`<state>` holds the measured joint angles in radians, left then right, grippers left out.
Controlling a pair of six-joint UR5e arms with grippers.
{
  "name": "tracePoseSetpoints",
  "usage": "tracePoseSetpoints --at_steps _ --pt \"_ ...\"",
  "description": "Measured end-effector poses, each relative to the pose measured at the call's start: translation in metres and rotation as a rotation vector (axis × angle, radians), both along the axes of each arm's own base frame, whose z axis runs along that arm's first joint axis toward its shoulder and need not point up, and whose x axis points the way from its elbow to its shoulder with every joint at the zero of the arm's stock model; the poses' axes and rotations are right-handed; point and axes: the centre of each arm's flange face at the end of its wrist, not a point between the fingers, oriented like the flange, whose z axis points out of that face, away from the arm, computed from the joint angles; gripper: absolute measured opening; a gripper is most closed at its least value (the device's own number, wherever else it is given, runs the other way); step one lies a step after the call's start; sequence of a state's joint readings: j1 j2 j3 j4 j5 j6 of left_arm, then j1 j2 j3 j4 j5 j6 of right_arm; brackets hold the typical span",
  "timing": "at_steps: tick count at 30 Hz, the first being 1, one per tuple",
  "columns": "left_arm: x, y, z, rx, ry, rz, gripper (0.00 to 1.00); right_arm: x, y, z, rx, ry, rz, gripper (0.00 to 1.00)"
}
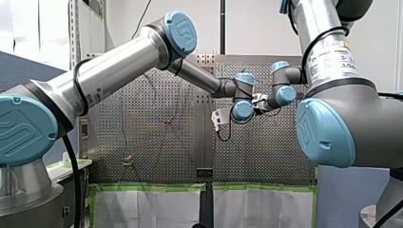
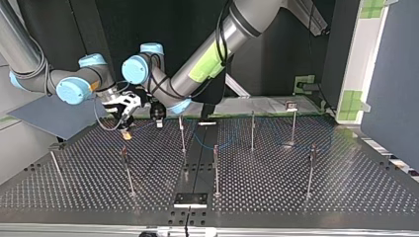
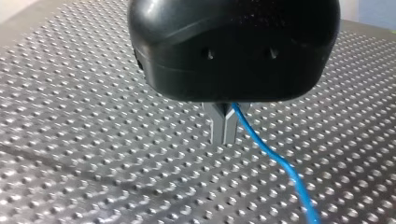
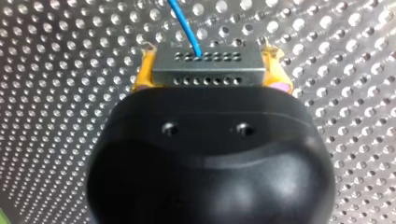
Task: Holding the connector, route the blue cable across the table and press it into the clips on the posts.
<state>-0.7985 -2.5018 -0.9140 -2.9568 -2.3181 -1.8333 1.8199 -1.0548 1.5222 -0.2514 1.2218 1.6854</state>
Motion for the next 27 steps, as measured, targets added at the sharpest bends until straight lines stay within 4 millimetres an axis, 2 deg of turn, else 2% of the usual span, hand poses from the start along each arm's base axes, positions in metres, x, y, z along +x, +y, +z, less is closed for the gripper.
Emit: tracePoseSetpoints --at_steps 6,10,18,22,27 --pt "0.002 0.004 0.009 -0.01 -0.006 0.013 0.0 0.003 0.005 0.013 -0.006 -0.012 0.029 0.0" --pt "0.005 0.011 0.016 -0.011 -0.001 0.035 0.0 0.001 0.008 0.033 -0.021 -0.046 0.048 0.0" --pt "0.001 0.013 0.046 -0.025 -0.022 0.035 0.0 -0.001 0.018 0.08 -0.053 -0.126 0.064 0.0" --pt "-0.003 0.009 0.052 -0.017 -0.029 0.016 0.0 -0.002 0.024 0.103 -0.064 -0.162 0.062 0.0" --pt "-0.005 0.009 0.059 -0.021 -0.032 0.012 0.0 -0.004 0.03 0.12 -0.069 -0.194 0.06 0.0"
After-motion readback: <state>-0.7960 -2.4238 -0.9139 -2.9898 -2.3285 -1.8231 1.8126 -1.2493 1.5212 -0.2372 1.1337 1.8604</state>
